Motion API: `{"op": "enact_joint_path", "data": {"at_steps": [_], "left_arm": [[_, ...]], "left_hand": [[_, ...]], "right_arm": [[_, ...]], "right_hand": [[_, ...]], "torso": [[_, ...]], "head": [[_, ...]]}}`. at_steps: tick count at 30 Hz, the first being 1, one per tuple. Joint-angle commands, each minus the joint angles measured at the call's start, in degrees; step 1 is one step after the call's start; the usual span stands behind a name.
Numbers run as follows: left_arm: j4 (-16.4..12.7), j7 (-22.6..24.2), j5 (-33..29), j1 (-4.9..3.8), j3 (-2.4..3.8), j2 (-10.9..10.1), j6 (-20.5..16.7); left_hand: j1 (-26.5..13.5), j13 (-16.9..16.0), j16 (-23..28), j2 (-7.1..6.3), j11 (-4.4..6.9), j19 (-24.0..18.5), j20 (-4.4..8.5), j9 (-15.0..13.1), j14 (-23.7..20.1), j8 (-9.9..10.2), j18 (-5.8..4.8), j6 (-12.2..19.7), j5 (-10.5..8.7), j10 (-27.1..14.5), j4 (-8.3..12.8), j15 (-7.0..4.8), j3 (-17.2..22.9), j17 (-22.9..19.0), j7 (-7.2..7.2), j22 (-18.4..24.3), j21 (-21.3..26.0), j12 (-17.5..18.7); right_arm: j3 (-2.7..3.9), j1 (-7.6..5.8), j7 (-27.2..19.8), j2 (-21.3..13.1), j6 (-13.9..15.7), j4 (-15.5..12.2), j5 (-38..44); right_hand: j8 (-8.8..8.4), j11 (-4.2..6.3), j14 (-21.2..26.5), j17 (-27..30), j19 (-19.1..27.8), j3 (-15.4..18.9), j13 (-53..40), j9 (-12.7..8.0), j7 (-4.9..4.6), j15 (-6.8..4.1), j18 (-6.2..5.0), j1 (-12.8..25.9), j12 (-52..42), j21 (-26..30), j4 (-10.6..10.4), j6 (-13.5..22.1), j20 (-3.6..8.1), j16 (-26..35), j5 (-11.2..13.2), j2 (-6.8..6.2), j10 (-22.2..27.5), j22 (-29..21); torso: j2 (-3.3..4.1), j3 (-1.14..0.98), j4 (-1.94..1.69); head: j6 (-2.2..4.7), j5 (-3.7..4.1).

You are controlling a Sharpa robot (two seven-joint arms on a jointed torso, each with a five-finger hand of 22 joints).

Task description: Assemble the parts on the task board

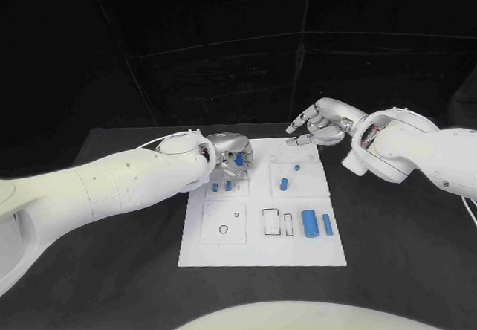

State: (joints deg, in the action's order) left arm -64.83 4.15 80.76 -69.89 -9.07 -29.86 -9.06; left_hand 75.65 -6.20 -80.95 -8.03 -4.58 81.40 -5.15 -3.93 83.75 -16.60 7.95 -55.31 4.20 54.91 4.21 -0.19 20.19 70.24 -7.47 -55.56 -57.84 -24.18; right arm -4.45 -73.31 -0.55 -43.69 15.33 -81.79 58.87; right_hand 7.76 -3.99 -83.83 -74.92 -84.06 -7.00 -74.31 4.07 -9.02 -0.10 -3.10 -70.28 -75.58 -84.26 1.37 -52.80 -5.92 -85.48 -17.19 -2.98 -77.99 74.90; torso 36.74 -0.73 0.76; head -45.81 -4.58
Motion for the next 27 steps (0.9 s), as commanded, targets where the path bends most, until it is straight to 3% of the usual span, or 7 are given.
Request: {"op": "enact_joint_path", "data": {"at_steps": [1, 27], "left_arm": [[0.7, -1.3, 1.8, 0.03, 0.05, 0.5, 1.8], [3.2, -0.8, 1.9, 0.26, 0.07, 2.0, 3.0]], "left_hand": [[0.1, 0.4, -0.3, 0.65, 0.06, 0.6, -0.03, 0.0, 1.9, 0.4, -0.92, -0.6, -0.09, 0.7, 0.2, -0.21, 0.7, 0.1, -0.07, -0.6, -0.6, 0.6], [-0.1, 2.4, -0.7, 1.73, 0.37, 1.1, 0.18, 0.0, 2.3, 1.6, -1.37, -2.9, -0.13, 3.6, 0.5, -0.44, 3.8, 0.2, 0.22, -3.4, -3.1, 2.8]], "right_arm": [[0.03, -0.11, -0.5, 0.1, -0.2, -0.1, -0.1], [0.03, -0.11, -0.4, 0.2, -0.4, -0.2, -0.1]], "right_hand": [[0.16, -0.05, -3.9, -4.1, -0.1, 0.2, 0.1, -0.1, -0.05, -0.38, 0.28, 0.1, 0.2, 0.3, 0.0, 0.0, 0.42, 0.3, -0.2, 0.47, 0.3, 1.1], [0.19, -0.03, -3.9, -4.1, -0.1, 0.2, 0.0, -0.1, -0.04, -0.39, 0.28, 0.0, 0.1, 0.3, 0.0, 0.0, 0.42, 0.3, -0.4, 0.57, 0.2, 1.2]], "torso": [[-0.02, -0.01, -0.06], [-0.02, 0.00, -0.06]], "head": [[-0.01, 0.03], [-0.34, 0.21]]}}
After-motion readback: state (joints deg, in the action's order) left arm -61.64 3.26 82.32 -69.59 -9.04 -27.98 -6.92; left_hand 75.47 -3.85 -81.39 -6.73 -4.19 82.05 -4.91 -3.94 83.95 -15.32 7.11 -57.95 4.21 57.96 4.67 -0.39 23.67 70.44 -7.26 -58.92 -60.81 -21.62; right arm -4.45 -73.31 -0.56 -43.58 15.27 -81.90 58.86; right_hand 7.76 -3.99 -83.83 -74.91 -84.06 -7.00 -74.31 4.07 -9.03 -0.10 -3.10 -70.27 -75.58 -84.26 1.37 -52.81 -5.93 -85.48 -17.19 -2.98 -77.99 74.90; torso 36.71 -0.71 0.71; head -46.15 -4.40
